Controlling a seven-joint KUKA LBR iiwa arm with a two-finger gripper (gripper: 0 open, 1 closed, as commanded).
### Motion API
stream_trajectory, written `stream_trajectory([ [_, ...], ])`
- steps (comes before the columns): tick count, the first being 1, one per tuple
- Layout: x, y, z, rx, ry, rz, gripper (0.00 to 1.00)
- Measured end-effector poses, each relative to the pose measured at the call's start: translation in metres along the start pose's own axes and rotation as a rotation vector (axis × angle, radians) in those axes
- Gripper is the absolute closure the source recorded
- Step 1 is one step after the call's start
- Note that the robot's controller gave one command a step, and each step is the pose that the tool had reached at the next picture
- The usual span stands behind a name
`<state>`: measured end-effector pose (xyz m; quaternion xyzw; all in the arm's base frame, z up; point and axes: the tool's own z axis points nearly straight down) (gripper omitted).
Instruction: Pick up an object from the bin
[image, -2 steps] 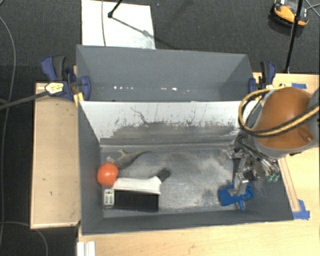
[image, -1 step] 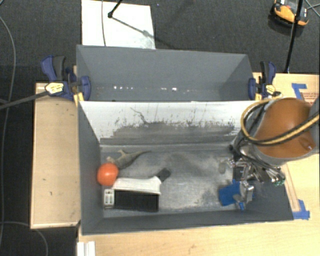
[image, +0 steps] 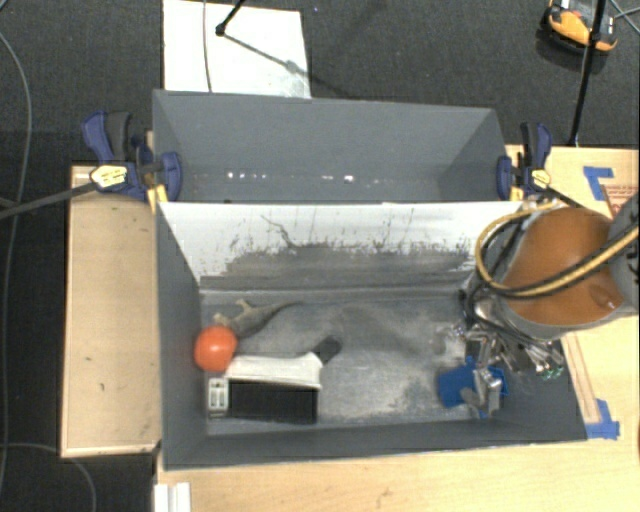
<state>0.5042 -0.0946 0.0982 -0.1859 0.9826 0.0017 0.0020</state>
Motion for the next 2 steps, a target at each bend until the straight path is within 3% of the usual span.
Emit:
stream_trajectory([
  [1,-0.0008,0.0027,0.0279,0.004,0.002,-0.371,1.00],
  [2,-0.0008,0.0027,0.0279,0.004,0.002,-0.371,1.00],
])
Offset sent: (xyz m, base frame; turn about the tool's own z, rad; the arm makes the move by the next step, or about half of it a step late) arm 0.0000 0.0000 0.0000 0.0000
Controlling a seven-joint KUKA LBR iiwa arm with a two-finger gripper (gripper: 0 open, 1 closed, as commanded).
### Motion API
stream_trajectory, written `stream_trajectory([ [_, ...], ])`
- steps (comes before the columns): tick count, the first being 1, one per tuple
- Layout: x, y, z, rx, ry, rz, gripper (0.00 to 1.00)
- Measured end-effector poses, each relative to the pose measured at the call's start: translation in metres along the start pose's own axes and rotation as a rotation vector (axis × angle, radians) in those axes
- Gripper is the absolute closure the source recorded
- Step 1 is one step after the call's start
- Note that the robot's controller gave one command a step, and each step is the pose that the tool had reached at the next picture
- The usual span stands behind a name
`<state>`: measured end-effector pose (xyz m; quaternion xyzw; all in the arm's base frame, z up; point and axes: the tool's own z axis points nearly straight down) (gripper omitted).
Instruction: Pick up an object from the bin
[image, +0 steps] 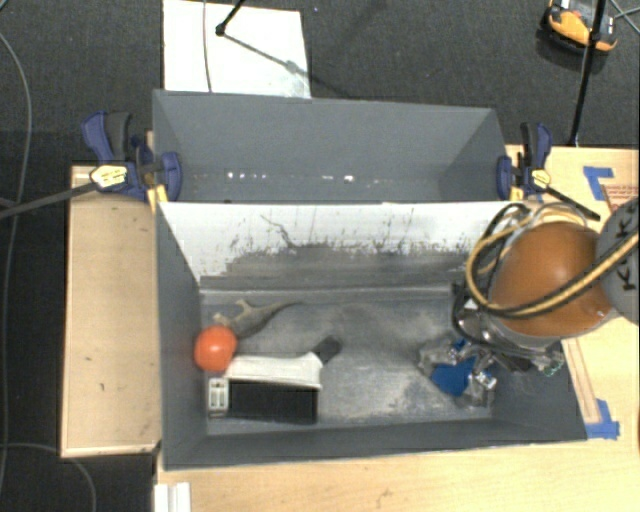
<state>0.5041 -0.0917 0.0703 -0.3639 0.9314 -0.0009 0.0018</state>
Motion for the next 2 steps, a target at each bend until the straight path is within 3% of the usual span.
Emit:
stream_trajectory([
  [1,0.003,0.002,-0.040,-0.006,0.002,-0.026,1.00],
  [2,-0.002,-0.002,-0.102,-0.002,0.000,-0.050,1.00],
])
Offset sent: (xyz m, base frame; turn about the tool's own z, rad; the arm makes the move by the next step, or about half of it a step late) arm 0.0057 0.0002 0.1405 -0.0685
